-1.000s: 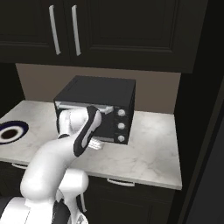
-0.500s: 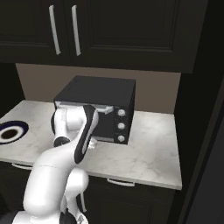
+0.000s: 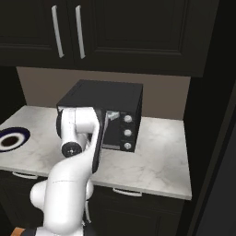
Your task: Pick up the bagel from the plate, place it on the toaster oven rack, close the door, and set the timer.
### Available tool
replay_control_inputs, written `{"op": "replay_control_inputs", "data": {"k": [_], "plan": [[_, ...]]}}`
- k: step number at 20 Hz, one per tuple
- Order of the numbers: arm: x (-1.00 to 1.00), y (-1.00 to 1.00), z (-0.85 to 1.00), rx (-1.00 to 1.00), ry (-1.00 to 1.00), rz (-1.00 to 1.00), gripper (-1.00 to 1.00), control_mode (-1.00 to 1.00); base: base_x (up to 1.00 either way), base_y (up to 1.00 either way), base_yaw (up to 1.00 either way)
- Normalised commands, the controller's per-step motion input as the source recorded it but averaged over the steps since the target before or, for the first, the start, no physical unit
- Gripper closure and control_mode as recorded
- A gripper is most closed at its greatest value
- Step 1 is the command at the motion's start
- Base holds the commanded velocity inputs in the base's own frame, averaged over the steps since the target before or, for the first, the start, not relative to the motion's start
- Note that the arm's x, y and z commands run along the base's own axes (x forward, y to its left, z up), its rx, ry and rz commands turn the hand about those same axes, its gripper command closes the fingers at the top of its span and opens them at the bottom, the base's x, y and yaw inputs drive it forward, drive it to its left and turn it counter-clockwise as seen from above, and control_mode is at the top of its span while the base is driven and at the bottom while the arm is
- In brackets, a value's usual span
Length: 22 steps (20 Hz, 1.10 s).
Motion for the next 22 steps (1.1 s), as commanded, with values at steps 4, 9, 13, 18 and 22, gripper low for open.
{"op": "replay_control_inputs", "data": {"k": [4, 9, 13, 18, 22], "plan": [[-0.62, 0.0, 1.0, 0.6, 0.32, -0.18, -1.0, -1.0, 0.0, 0.0, 0.0], [-0.5, 0.0, 1.0, 0.61, 0.23, -0.1, -1.0, -1.0, 0.0, 0.0, 0.0], [-0.46, 0.0, 1.0, 0.67, 0.26, -0.04, -1.0, -1.0, 0.0, 0.0, 0.0], [-0.51, 0.0, 1.0, 0.67, 0.2, 0.0, -1.0, -1.0, 0.0, 0.0, 0.0], [-0.3, 0.0, 0.91, 0.61, 0.07, 0.03, -1.0, -1.0, 0.0, 0.0, 0.0]]}}
